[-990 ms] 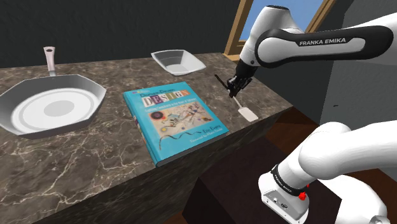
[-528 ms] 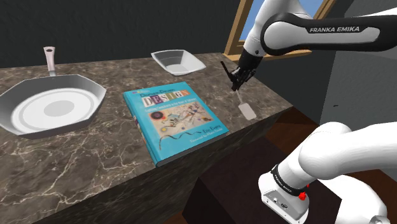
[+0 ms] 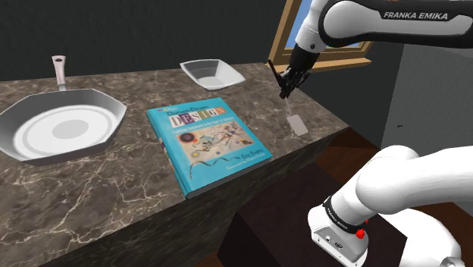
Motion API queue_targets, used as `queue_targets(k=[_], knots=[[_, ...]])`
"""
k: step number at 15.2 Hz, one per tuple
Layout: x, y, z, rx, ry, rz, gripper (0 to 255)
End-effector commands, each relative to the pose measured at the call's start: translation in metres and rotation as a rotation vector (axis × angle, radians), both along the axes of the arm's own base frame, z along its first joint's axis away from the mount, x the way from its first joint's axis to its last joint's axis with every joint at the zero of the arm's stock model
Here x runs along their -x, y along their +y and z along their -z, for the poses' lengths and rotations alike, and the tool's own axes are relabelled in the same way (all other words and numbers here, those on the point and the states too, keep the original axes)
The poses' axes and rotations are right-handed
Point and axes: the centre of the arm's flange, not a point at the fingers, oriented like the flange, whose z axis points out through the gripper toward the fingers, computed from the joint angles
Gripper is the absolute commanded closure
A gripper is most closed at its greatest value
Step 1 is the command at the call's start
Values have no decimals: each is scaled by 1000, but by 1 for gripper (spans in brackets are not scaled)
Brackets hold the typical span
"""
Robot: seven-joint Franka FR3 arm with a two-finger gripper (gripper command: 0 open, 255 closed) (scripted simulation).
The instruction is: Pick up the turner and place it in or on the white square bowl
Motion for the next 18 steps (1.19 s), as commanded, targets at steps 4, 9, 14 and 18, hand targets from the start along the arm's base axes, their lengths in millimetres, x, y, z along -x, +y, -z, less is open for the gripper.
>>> queue_targets(k=[4,9,14,18], knots=[[1,-1,-26,0,0,0,255],[-24,6,-40,0,0,0,255],[-88,24,-42,0,0,0,255],[-139,39,-45,0,0,0,255]])
